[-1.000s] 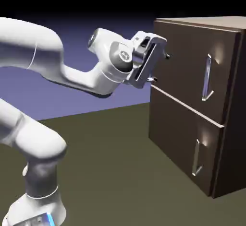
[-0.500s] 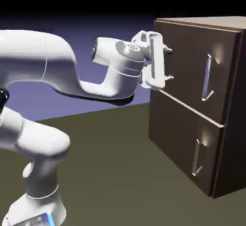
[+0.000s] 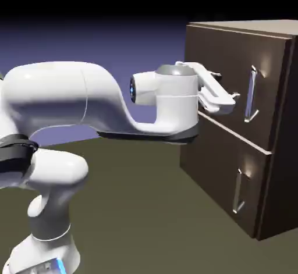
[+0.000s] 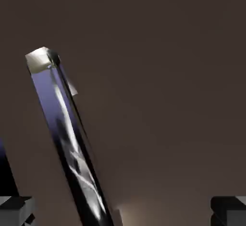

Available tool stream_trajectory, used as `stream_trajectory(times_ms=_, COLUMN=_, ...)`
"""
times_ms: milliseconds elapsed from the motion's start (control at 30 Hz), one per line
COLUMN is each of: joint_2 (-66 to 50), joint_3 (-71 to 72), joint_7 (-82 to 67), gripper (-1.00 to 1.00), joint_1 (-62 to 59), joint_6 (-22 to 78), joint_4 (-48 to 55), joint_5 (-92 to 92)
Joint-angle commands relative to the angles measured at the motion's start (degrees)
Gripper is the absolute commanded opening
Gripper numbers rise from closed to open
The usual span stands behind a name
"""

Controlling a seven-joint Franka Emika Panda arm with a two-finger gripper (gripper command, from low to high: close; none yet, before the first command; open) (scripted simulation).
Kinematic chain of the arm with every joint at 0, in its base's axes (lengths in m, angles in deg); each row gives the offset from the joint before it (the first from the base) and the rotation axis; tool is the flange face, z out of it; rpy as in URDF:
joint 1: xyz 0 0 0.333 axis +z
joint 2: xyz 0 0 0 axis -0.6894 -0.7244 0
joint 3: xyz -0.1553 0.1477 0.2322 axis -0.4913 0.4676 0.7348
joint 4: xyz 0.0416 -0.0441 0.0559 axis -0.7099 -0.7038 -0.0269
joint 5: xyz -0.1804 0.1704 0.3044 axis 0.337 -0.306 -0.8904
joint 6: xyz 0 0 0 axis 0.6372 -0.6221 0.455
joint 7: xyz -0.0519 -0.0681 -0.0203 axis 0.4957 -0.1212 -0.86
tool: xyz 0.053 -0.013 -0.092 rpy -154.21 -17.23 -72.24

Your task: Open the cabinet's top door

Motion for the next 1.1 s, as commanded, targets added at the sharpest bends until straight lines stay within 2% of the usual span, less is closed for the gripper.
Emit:
stream_trajectory(times_ms=0, joint_2=0.34, joint_3=-1.0, joint_7=-0.92, gripper=1.0, joint_1=0.91, joint_6=0.17, joint_4=0.44, joint_5=2.5)
stream_trajectory(times_ms=133, joint_2=1.7, joint_3=-4.99, joint_7=-4.57, gripper=1.0, joint_1=4.56, joint_6=0.87, joint_4=2.18, joint_5=12.44)
stream_trajectory(times_ms=200, joint_2=1.73, joint_3=-5.06, joint_7=-4.63, gripper=1.0, joint_1=4.62, joint_6=0.88, joint_4=2.21, joint_5=12.62)
stream_trajectory(times_ms=400, joint_2=-0.95, joint_3=-11.54, joint_7=-4.29, gripper=1.0, joint_1=15.14, joint_6=1.65, joint_4=10.33, joint_5=13.49)
stream_trajectory(times_ms=433, joint_2=-0.95, joint_3=-11.54, joint_7=-4.29, gripper=-1.0, joint_1=15.14, joint_6=1.65, joint_4=10.33, joint_5=13.49)
stream_trajectory(times_ms=767, joint_2=-10.04, joint_3=2.49, joint_7=8.93, gripper=-1.0, joint_1=-3.54, joint_6=6.16, joint_4=-0.05, joint_5=13.02)
stream_trajectory(times_ms=1067, joint_2=-16.3, joint_3=19.04, joint_7=21.34, gripper=-1.0, joint_1=-22.22, joint_6=6.59, joint_4=-5.18, joint_5=13.25)
